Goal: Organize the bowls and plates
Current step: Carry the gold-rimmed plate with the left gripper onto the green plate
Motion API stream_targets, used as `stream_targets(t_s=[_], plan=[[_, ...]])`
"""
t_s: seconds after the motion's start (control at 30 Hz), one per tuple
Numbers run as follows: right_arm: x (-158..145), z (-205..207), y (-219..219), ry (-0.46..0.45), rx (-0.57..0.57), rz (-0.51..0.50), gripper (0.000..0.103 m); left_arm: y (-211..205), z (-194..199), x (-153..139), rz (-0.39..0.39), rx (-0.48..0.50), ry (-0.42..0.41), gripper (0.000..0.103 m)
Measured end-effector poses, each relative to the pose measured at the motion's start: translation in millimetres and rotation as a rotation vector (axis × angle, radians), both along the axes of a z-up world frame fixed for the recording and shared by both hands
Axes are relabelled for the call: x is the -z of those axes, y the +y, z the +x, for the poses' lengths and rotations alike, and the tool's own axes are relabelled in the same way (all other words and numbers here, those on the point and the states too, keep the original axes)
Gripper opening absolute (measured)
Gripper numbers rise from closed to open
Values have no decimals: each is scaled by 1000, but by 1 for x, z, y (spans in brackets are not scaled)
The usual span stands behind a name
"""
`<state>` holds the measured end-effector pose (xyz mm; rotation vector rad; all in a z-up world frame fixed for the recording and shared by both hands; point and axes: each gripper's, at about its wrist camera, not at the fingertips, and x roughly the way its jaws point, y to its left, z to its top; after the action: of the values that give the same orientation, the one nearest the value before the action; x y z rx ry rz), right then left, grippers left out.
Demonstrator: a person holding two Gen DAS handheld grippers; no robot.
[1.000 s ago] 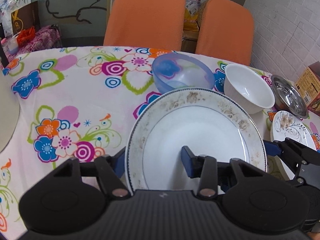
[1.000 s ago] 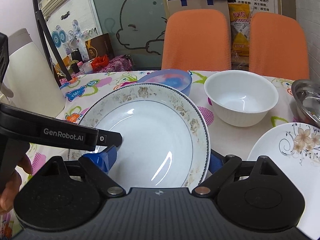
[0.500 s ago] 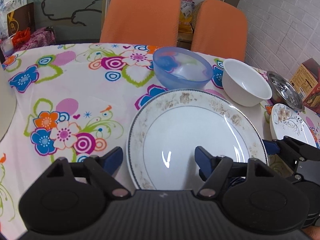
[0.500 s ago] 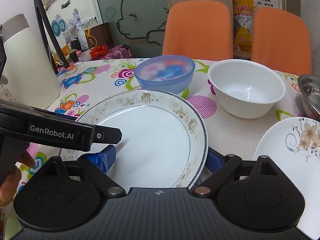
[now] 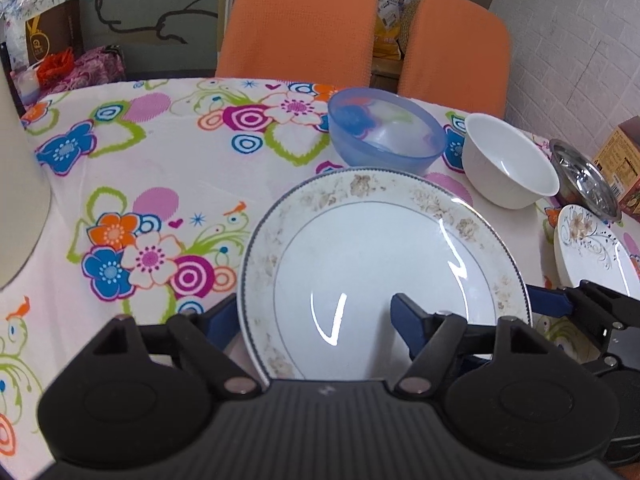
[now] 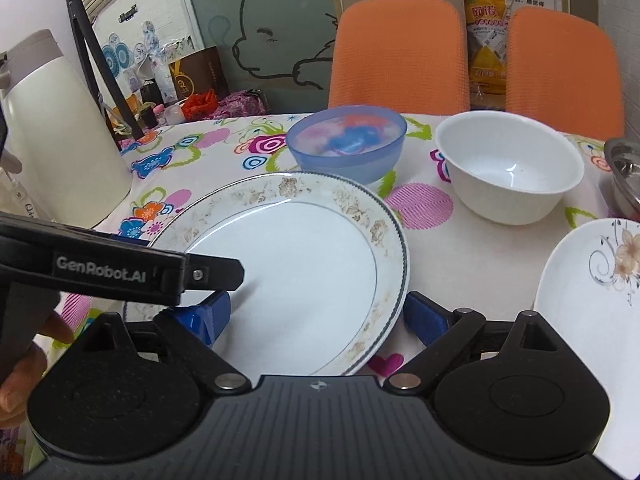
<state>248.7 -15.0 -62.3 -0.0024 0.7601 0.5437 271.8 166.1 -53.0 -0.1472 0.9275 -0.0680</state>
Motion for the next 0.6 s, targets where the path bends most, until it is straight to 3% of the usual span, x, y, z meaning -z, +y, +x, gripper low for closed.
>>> stream_targets(t_s=[0.13,0.27,0.43,0.6], plan=[[-3,-2,8,25,19,-63,81,2,-2,0,-13,4,-5,74],[2,-9,17,-22,5,-129,82,10,-4,0,-37,-10,-14,74],[4,-7,7,-42,6,-74,83,19,-8,1,-74,-42,-37,74],[3,1,13,-38,-6,-124,84,16,-7,2,-58,-37,-50,74]])
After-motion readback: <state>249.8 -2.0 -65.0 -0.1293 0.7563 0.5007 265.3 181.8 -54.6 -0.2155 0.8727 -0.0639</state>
